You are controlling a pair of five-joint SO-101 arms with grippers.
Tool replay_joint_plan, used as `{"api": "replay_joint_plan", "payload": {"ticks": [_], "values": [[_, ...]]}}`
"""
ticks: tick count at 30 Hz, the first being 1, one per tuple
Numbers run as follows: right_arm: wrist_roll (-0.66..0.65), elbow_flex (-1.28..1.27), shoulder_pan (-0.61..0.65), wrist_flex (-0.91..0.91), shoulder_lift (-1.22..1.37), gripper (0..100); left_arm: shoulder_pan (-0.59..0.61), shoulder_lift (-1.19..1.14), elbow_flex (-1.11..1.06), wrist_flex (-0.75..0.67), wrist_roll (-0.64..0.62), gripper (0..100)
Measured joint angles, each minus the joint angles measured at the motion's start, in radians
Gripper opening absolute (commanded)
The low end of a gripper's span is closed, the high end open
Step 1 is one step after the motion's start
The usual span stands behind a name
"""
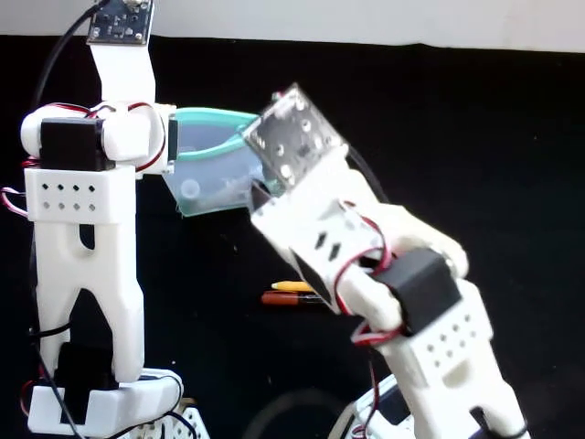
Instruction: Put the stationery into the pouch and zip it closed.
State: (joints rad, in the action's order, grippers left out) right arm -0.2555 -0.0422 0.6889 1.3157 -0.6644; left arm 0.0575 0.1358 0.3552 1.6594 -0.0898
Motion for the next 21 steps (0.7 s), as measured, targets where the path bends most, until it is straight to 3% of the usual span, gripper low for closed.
{"api": "replay_joint_plan", "payload": {"ticks": [10,21], "values": [[-0.195,-0.066,0.0,0.213,-0.046,18.8,0.0,0.0,0.0,0.0,0.0,1],[-0.365,-0.545,0.0,0.089,-0.046,18.8,0.0,0.0,0.0,0.0,0.0,1]]}}
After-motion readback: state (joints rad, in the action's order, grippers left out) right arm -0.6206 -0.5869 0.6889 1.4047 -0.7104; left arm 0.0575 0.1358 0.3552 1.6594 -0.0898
